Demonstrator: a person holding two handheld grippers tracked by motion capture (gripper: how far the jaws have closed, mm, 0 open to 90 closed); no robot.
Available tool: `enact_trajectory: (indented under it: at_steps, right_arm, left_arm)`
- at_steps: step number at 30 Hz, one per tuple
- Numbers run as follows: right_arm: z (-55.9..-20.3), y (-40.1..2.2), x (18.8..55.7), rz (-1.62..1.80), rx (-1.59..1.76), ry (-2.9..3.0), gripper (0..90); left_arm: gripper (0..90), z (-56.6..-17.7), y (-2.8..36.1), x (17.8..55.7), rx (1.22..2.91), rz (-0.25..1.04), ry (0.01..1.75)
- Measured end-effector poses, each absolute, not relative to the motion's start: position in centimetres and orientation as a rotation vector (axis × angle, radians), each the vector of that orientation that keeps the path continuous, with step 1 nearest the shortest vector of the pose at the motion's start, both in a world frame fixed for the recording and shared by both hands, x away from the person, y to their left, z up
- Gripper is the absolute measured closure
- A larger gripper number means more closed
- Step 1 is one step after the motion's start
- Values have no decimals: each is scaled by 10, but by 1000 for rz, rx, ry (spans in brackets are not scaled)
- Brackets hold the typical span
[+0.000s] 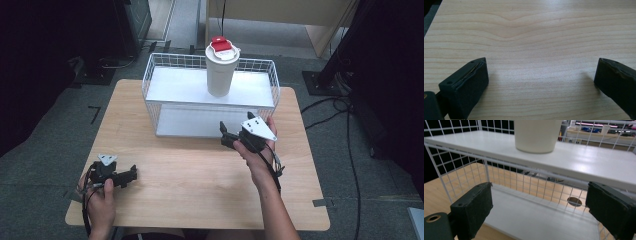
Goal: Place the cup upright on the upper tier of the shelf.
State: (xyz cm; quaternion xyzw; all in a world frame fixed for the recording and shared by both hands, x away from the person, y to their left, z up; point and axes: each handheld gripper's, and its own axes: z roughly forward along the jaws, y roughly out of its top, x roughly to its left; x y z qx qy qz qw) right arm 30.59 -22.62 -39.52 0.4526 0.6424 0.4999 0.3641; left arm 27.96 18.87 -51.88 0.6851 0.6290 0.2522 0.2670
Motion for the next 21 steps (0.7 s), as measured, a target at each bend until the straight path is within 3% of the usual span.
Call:
enact_trajectory:
  at_steps: [21]
  right_arm:
    - [-456, -275, 264, 1182, 1281, 1658, 75]
  left_arm:
    - [0, -519, 189, 280, 1850, 681, 1698]
